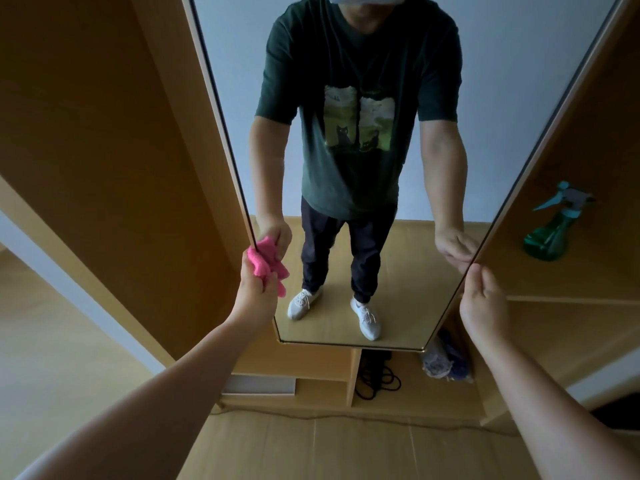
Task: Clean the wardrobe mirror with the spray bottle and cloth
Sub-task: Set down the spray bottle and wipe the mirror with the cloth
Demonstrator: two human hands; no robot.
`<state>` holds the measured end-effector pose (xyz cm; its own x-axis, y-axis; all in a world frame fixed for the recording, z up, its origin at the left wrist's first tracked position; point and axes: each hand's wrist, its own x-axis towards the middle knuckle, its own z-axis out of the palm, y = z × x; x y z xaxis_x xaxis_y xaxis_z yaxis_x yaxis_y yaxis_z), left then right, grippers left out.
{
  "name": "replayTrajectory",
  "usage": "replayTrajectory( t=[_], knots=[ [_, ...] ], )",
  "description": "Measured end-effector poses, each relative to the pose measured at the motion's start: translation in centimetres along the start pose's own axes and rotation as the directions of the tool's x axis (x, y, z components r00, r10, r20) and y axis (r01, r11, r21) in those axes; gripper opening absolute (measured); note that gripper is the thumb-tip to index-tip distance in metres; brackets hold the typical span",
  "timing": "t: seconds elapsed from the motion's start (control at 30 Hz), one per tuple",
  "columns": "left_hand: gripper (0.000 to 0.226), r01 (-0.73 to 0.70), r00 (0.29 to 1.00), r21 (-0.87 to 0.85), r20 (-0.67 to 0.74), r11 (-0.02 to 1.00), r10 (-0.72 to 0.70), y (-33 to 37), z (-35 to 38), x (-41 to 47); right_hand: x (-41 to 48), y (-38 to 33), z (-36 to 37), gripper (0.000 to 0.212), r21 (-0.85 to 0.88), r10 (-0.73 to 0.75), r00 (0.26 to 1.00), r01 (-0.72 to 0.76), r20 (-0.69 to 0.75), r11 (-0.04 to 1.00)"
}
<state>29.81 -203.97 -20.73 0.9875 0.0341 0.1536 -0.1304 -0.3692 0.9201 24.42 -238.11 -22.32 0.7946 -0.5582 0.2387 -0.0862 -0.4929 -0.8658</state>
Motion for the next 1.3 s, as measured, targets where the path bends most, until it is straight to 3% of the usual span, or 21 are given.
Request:
replayTrajectory(
  t=[0.87, 1.0, 1.3],
  knots=[
    [0.033, -0.056, 0.997, 0.039, 0.056, 0.998, 0.053, -8.6, 2.6, -1.2, -3.6, 6.8, 3.6, 0.037, -0.020, 0.141, 0.989, -0.140, 0.051, 0.990],
    [0.042, -0.077, 0.996, 0.046, 0.054, 0.996, 0.075, -9.6, 3.3, -1.5, -3.9, 7.8, 4.2, 0.043, -0.047, 0.176, 0.981, -0.172, 0.079, 0.984],
    [0.032, 0.035, 0.996, 0.060, 0.085, 0.998, -0.040, -14.2, 4.6, -1.9, -4.9, 9.9, 5.2, 0.040, -0.055, 0.174, 0.975, -0.168, 0.137, 0.984]
  ],
)
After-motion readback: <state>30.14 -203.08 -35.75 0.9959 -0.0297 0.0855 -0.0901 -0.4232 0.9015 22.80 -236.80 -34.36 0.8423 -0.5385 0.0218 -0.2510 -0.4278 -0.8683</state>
